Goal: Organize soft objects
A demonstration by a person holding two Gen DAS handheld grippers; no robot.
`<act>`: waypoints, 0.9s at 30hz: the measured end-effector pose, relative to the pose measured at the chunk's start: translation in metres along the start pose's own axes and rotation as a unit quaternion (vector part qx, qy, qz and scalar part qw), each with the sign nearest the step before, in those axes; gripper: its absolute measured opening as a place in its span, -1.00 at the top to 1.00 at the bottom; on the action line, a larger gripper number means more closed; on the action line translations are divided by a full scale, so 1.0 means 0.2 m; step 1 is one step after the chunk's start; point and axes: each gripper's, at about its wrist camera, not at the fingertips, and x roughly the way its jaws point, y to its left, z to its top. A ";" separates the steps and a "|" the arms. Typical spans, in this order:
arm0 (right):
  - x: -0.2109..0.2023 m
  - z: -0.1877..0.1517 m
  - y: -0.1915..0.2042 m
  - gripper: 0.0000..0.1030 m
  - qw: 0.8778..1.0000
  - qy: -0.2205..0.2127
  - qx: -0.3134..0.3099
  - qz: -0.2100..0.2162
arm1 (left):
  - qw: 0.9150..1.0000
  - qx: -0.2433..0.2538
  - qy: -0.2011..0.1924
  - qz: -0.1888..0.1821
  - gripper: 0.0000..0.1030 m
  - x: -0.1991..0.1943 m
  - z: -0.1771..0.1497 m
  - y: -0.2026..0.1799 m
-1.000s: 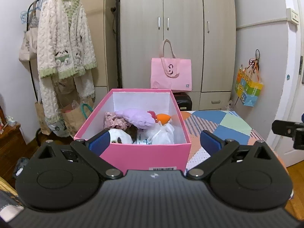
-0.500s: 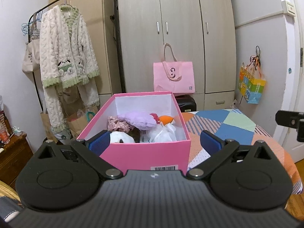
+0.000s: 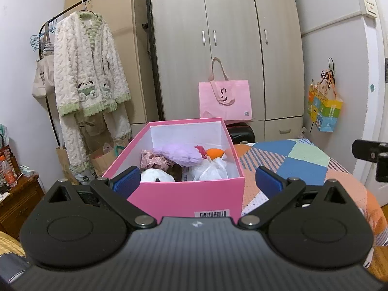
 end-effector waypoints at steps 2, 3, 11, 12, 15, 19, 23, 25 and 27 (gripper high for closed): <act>0.00 0.00 0.00 -1.00 1.000 0.001 0.000 -0.001 | 1.000 -0.002 0.003 -0.001 -0.99 0.00 0.00 0.00; 0.01 0.00 0.00 -1.00 1.000 0.002 0.000 -0.002 | 1.000 -0.003 0.005 -0.003 -0.99 0.00 0.00 0.01; 0.03 -0.01 -0.01 -1.00 1.000 0.009 -0.001 -0.005 | 1.000 -0.003 0.012 -0.004 -0.99 0.01 -0.01 0.01; 0.03 -0.01 -0.01 -1.00 1.000 0.009 -0.001 -0.005 | 1.000 -0.003 0.012 -0.003 -0.99 0.01 -0.01 0.01; 0.03 -0.01 -0.01 -1.00 1.000 0.009 -0.001 -0.005 | 1.000 -0.003 0.013 -0.003 -0.99 0.02 -0.02 0.02; 0.04 -0.01 -0.01 -1.00 1.000 0.007 -0.001 -0.006 | 1.000 0.000 0.009 -0.002 -0.99 0.02 -0.02 0.02; 0.04 -0.02 -0.01 -1.00 1.000 0.008 -0.001 -0.006 | 1.000 0.008 0.006 0.007 -0.99 0.03 -0.01 0.01; 0.04 -0.01 -0.01 -1.00 1.000 0.009 -0.001 -0.004 | 1.000 0.006 0.001 0.009 -0.99 0.03 -0.01 0.01; 0.05 -0.02 -0.02 -1.00 1.000 0.012 -0.003 -0.004 | 1.000 0.003 -0.003 0.005 -0.99 0.03 -0.01 0.02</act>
